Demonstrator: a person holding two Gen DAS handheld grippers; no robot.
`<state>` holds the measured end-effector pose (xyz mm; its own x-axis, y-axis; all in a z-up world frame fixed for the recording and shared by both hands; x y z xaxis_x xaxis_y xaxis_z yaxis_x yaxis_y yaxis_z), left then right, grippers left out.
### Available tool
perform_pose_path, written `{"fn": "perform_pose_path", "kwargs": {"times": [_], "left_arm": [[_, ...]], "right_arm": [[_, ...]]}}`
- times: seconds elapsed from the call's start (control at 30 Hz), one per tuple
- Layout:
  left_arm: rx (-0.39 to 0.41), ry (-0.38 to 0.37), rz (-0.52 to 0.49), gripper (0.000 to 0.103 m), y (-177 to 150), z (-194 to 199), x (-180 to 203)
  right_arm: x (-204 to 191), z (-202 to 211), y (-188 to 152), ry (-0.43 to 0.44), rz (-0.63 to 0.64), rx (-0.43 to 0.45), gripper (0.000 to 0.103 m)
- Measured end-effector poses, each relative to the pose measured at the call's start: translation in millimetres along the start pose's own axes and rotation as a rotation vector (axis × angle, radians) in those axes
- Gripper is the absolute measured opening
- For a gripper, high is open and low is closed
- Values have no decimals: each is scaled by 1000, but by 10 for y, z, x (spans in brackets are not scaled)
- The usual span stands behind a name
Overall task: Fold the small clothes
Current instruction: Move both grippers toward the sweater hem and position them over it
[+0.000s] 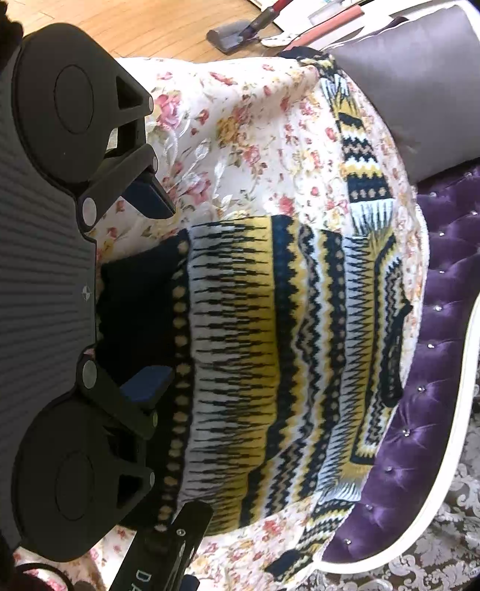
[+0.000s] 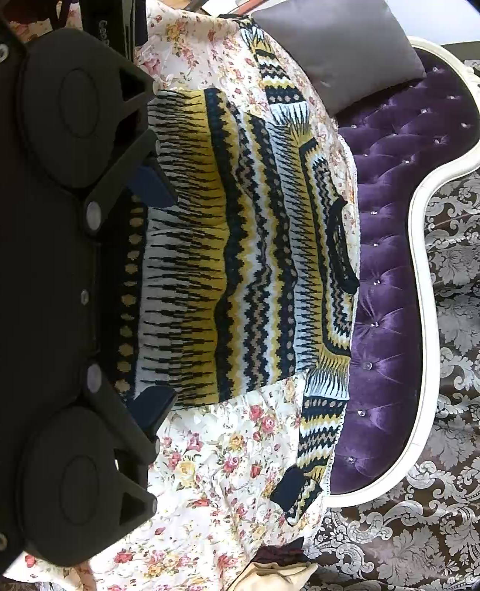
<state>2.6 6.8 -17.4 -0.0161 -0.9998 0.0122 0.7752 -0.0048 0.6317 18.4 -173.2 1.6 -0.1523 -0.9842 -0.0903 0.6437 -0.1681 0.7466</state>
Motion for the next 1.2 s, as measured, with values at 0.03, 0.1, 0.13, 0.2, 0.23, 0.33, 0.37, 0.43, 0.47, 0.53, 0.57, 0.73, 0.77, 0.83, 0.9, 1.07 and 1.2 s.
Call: {"fn": "perform_pose_path", "kwargs": {"times": [0.03,0.1,0.13,0.2,0.23,0.33,0.37,0.43,0.47,0.53,0.57,0.73,0.77,0.83,0.9,1.07,1.2], "left_arm": [[-2,2,0,86,-8,-2,-2],[-1,7,0,86,-4,-4,-3],[1,11,-2,86,-4,-6,3],[2,15,-3,86,-1,-7,3],[0,14,-4,86,16,-17,1],[-1,13,-6,86,20,-20,0],[-2,12,-7,86,21,-21,1],[-1,12,-8,86,23,-20,4],[1,12,-9,86,23,-17,6],[3,11,-10,86,23,-12,0],[5,11,-11,86,23,-10,-1],[7,10,-9,86,30,-1,-8],[8,11,-9,86,31,1,-10],[9,10,-10,86,32,3,-9],[10,11,-10,86,34,10,-7],[11,11,-11,86,35,14,-10],[11,11,-12,86,39,22,-3]], "right_arm": [[-17,4,-6,-3,1,-1,102],[-15,7,-11,-3,1,-4,102],[-30,8,-13,-4,2,-5,102],[-38,9,-19,-4,4,-6,102],[-40,9,-21,-4,5,-7,102],[-41,7,-23,-3,4,-11,102],[-43,7,-25,-2,4,-11,102],[-46,8,-25,-2,4,-12,102],[-45,10,-26,-2,3,-11,102],[-44,11,-23,0,4,-11,102],[-51,14,-24,0,4,-11,102],[-65,23,-24,2,5,-8,102],[-70,24,-21,3,4,-9,102],[-77,28,-22,7,5,-9,102],[-84,32,-22,9,7,-8,102],[-83,34,-25,12,4,-8,102],[-74,34,-22,14,0,-5,102]]}}
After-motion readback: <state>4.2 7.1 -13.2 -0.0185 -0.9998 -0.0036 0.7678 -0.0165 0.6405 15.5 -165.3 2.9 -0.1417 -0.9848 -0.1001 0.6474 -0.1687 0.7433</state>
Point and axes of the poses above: each gripper's, at about its wrist camera, not at the fingertips, and z roughly against the way its jaws point, x to its right, y to its top, the point moved 1 cm from there along -z, roughly the way its jaws point, and after that the axes turned 8 degrees about x, right-handed, at the moved point
